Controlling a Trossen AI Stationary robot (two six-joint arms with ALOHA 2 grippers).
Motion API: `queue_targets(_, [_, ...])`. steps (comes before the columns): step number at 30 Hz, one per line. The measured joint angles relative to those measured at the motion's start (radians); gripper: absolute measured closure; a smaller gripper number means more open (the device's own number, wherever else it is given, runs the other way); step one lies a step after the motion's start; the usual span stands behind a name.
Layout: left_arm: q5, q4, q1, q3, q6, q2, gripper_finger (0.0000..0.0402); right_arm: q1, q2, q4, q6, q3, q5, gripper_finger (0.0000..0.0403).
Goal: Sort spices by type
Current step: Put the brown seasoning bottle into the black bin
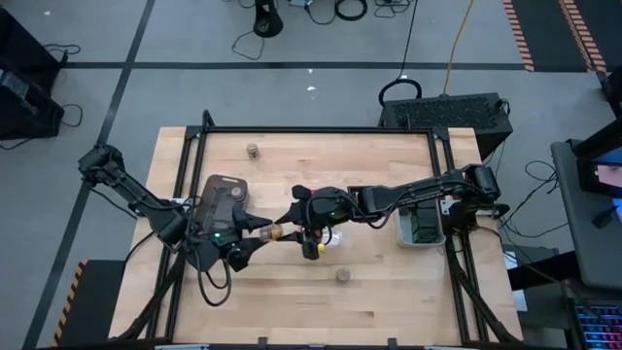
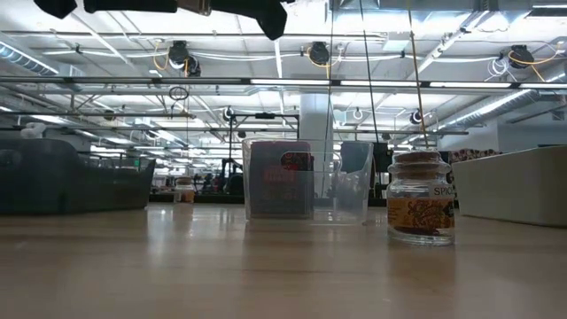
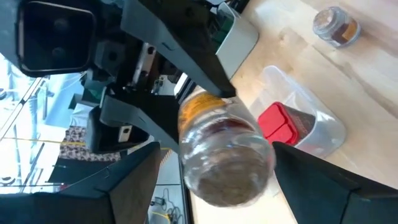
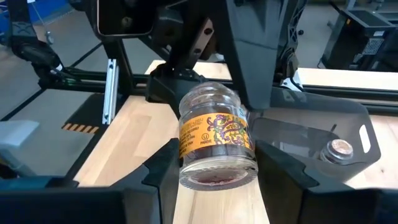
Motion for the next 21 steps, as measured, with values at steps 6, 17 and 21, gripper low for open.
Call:
queue_targets(6, [-0.006,0.027,0.0,0.0,0.0,0.0,0.0091,0.0,0.0,0.0,-0.002,0.0,0.0,0.0245])
queue_targets(17, [0.018,0.027,0.0,0.0,0.0,0.0,0.0092,0.0,0.0,-0.001,-0.003,0.0,0.0,0.0245])
queue_targets(21, [0.018,0.027,0.0,0.0,0.0,0.0,0.0092,0.0,0.0,-0.001,-0.003,0.0,0.0,0.0245])
